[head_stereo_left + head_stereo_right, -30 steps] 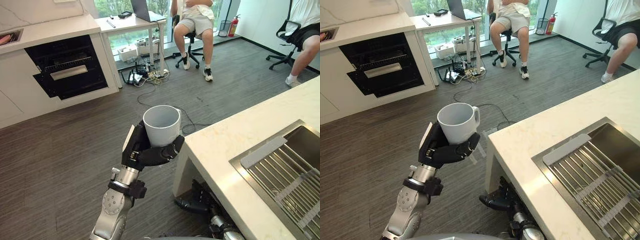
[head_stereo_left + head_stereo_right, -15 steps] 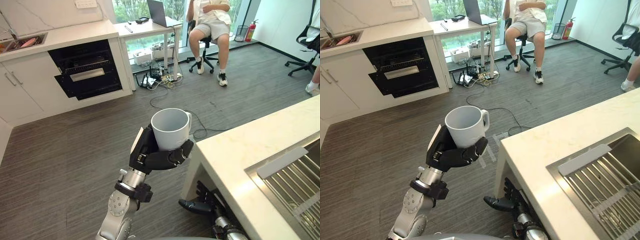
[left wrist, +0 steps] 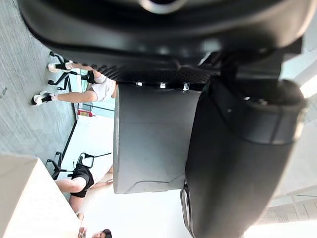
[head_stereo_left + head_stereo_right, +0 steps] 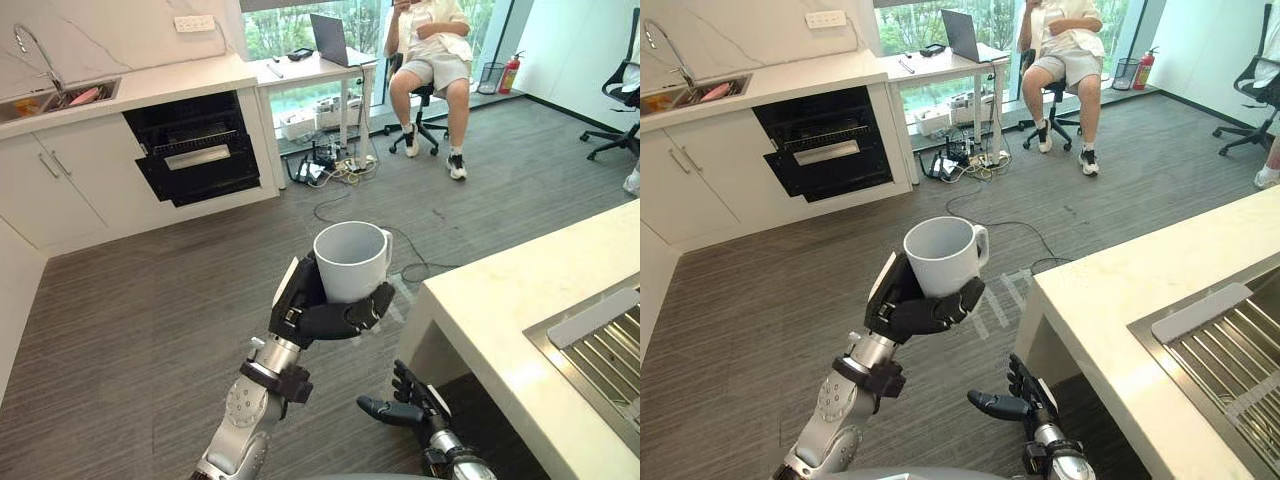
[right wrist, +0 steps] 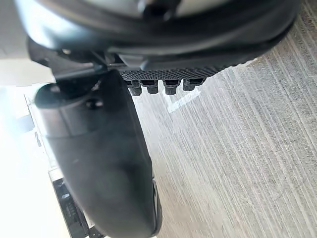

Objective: Walk over to the sink, pick up the cup, carry it to the dishwasher, place the cup inside the dishwasher, then close the dishwasher door

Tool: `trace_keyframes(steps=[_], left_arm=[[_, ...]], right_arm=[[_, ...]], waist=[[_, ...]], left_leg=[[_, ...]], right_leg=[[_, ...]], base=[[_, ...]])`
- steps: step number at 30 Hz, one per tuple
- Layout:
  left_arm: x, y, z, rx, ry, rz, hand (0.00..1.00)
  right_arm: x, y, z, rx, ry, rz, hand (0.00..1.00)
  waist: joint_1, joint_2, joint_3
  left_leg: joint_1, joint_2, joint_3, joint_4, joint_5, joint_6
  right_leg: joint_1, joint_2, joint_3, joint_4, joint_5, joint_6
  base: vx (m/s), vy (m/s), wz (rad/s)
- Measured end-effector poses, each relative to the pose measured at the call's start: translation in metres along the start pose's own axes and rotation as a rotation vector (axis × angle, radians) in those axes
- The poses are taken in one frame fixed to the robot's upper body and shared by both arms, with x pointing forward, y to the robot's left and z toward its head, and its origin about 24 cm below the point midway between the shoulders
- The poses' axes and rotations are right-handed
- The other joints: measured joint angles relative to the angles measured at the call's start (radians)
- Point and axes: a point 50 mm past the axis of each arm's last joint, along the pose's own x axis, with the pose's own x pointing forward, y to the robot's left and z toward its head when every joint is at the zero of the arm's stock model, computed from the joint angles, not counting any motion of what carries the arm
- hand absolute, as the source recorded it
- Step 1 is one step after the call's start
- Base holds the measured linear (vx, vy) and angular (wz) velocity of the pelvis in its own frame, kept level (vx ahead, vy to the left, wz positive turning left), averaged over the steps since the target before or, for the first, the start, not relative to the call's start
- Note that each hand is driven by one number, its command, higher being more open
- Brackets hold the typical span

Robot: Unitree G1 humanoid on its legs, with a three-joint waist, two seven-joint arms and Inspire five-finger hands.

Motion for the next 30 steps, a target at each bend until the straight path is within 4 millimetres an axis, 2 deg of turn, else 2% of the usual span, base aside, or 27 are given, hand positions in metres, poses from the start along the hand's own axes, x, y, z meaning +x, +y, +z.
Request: trace_keyframes(steps=[2,3,4,5,6,7,8,10,11,13,14,15,16,18,22,24,30], left_arm=[[-0.002,0.003,-0.003,0.008,0.015,0.033,0.0],[-0.004,0.008,-0.003,0.023,0.019,0.062,0.0],[-0.007,0.014,-0.002,0.038,0.02,0.094,0.0],[-0.01,0.022,0.0,0.055,0.017,0.132,0.0],[-0.01,0.025,0.001,0.061,0.011,0.15,0.0],[-0.009,0.031,0.004,0.074,-0.001,0.176,0.0],[-0.01,0.035,0.007,0.084,-0.006,0.196,0.0],[-0.01,0.037,0.007,0.092,0.001,0.209,0.0],[-0.011,0.038,0.007,0.098,0.012,0.21,0.0],[-0.014,0.038,0.003,0.089,0.04,0.216,0.0],[-0.016,0.035,0.001,0.077,0.048,0.209,0.0],[-0.016,0.033,0.0,0.071,0.051,0.203,0.0],[-0.015,0.029,-0.001,0.06,0.05,0.18,0.0],[-0.012,0.021,-0.004,0.034,0.046,0.141,0.0],[-0.01,0.013,-0.006,0.017,0.05,0.084,0.0],[-0.009,0.013,-0.004,0.019,0.043,0.08,0.0],[-0.01,0.012,-0.006,0.022,0.057,0.087,0.0]], right_arm=[[-0.002,0.0,-0.004,-0.006,0.013,0.007,1.0],[-0.002,0.002,-0.004,-0.022,0.016,0.025,1.0],[-0.001,0.004,-0.003,-0.031,0.015,0.044,1.0],[0.0,0.012,-0.004,-0.035,0.02,0.08,1.0],[0.001,0.016,-0.005,-0.038,0.023,0.1,1.0],[0.001,0.022,-0.006,-0.039,0.025,0.131,1.0],[0.002,0.025,-0.005,-0.039,0.022,0.148,1.0],[0.003,0.028,-0.003,-0.045,0.015,0.159,1.0],[0.005,0.031,0.001,-0.046,0.005,0.171,1.0],[0.006,0.031,0.004,-0.05,0.0,0.175,1.0],[0.009,0.03,0.009,-0.059,-0.006,0.175,1.0],[0.011,0.03,0.011,-0.062,-0.013,0.174,1.0],[0.014,0.029,0.017,-0.07,-0.029,0.169,1.0],[0.018,0.024,0.025,-0.08,-0.049,0.142,1.0],[0.019,0.009,0.036,-0.07,-0.094,0.06,1.0],[0.019,0.008,0.04,-0.073,-0.11,0.054,1.0],[0.016,0.014,0.026,-0.078,-0.056,0.072,1.0]], waist=[[0.005,0.0,0.001],[0.007,-0.002,0.004],[0.01,0.004,0.013],[0.009,0.004,0.027],[0.008,0.001,0.032],[0.003,-0.006,0.036],[0.005,-0.01,0.037],[0.005,-0.018,0.037],[0.007,-0.038,0.045],[0.004,-0.044,0.041],[0.012,-0.028,0.043],[0.014,-0.024,0.042],[0.014,-0.012,0.037],[0.008,-0.004,0.036],[0.016,-0.002,0.037],[0.016,-0.001,0.037],[0.023,-0.001,0.037]], left_leg=[[0.007,0.002,-0.024,0.012,-0.009,0.012],[0.018,0.002,-0.034,0.016,-0.015,0.02],[0.03,0.008,-0.043,0.031,-0.035,0.033],[0.021,0.024,-0.062,0.067,-0.065,0.036],[0.013,0.032,-0.079,0.086,-0.075,0.035],[-0.003,0.038,-0.11,0.104,-0.081,0.034],[-0.017,0.037,-0.138,0.113,-0.083,0.034],[-0.038,0.023,-0.174,0.139,-0.095,0.032],[-0.049,0.001,-0.199,0.17,-0.112,0.028],[-0.072,-0.004,-0.23,0.218,-0.142,0.015],[-0.086,0.023,-0.217,0.236,-0.155,0.001],[-0.097,0.042,-0.2,0.242,-0.157,-0.003],[-0.106,0.085,-0.142,0.248,-0.154,-0.008],[-0.102,0.117,-0.088,0.223,-0.111,-0.033],[-0.037,0.109,-0.082,0.163,-0.091,-0.043],[-0.029,0.102,-0.081,0.146,-0.09,-0.046],[-0.001,0.089,-0.078,0.113,-0.079,-0.05]], right_leg=[[-0.074,-0.011,0.015,0.168,0.032,-0.071],[-0.119,-0.019,0.022,0.265,0.071,-0.133],[-0.156,-0.011,0.053,0.34,0.075,-0.155],[-0.162,0.034,0.088,0.327,-0.002,-0.106],[-0.163,0.061,0.104,0.301,-0.034,-0.093],[-0.167,0.114,0.127,0.226,-0.062,-0.074],[-0.171,0.161,0.17,0.133,-0.062,-0.068],[-0.169,0.19,0.217,0.035,-0.06,-0.067],[-0.163,0.181,0.216,-0.001,-0.055,-0.075],[-0.149,0.174,0.195,-0.008,-0.004,-0.075],[-0.14,0.184,0.165,-0.018,-0.002,-0.078],[-0.139,0.191,0.151,-0.031,0.0,-0.082],[-0.137,0.2,0.116,-0.046,0.01,-0.09],[-0.131,0.204,0.074,-0.045,0.008,-0.097],[-0.079,0.205,0.063,-0.059,0.003,-0.102],[-0.074,0.201,0.064,-0.067,0.003,-0.102],[-0.043,0.197,0.073,-0.106,0.005,-0.099]], base=[[0.06,0.11,0.34],[0.07,0.096,0.17],[0.05,0.068,0.25],[0.03,0.027,0.3],[0.03,0.008,0.61],[0.05,-0.01,0.75],[0.05,-0.011,0.7],[0.09,-0.052,0.73],[0.12,-0.098,0.83],[0.13,-0.136,0.8],[0.18,-0.171,0.68],[0.23,-0.205,0.59],[0.17,-0.147,0.54],[0.24,-0.142,0.61],[0.17,-0.016,0.15],[0.06,0.045,0.01],[0.0,0.013,0.0]])
